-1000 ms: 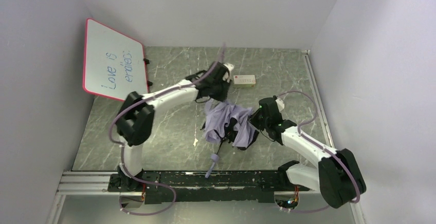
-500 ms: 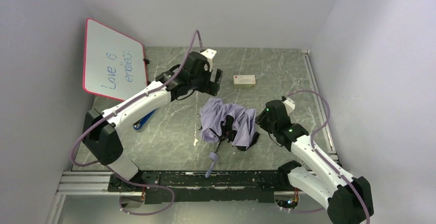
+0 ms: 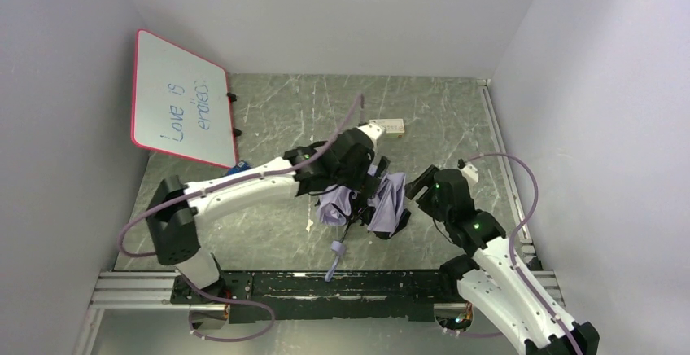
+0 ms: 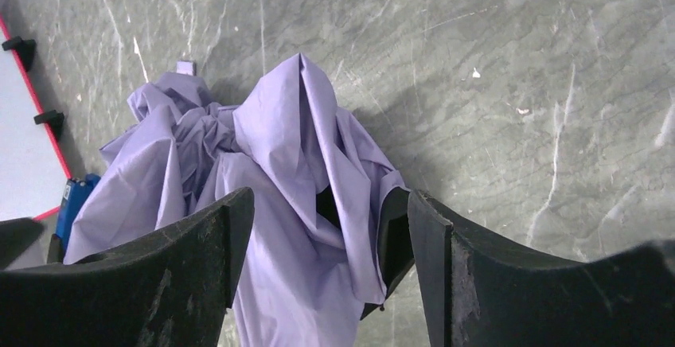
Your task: Put away the umbrella
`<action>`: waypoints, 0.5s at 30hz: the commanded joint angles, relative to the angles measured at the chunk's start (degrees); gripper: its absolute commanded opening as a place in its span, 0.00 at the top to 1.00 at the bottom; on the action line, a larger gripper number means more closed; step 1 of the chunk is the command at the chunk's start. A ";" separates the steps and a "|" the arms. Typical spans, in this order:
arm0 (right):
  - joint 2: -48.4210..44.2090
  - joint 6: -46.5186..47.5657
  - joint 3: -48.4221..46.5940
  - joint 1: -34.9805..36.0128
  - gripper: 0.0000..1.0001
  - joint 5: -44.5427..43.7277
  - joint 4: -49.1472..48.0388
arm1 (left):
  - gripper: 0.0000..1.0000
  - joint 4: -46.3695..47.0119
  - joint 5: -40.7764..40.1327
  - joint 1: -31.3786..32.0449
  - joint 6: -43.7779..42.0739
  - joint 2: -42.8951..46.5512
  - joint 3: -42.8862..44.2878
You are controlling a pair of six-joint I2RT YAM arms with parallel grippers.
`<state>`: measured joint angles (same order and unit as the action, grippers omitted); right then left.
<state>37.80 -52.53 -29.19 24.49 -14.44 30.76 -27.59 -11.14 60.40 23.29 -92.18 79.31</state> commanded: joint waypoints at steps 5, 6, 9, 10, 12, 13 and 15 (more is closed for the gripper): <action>-2.40 -0.92 3.56 0.21 0.26 1.23 2.35 | 0.03 -1.75 -5.80 4.23 0.00 -8.06 3.87; -2.38 -1.00 3.83 0.21 0.26 1.51 2.23 | 0.03 -1.46 -5.86 4.34 0.05 -8.57 3.91; -2.24 -1.63 4.74 0.27 0.26 2.23 1.66 | 0.03 -2.54 -7.17 4.46 0.93 -10.38 4.33; -2.19 -1.75 5.21 0.23 0.27 2.48 1.33 | 0.02 -3.02 -7.62 4.51 1.03 -10.87 4.37; -2.08 -1.99 6.29 0.22 0.28 3.17 0.29 | 0.03 -3.01 -8.26 4.54 0.87 -11.44 4.08; -1.97 -2.18 6.75 0.21 0.29 3.52 -0.17 | 0.03 -2.93 -8.61 4.67 0.76 -11.74 3.88; -1.72 -2.51 7.60 0.22 0.29 4.46 -1.19 | 0.03 -3.22 -9.98 4.77 0.26 -12.64 3.92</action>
<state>36.03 -53.91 -23.42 24.49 -11.73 31.38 -29.89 -17.45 64.73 23.46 -103.15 81.43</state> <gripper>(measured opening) 0.715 0.974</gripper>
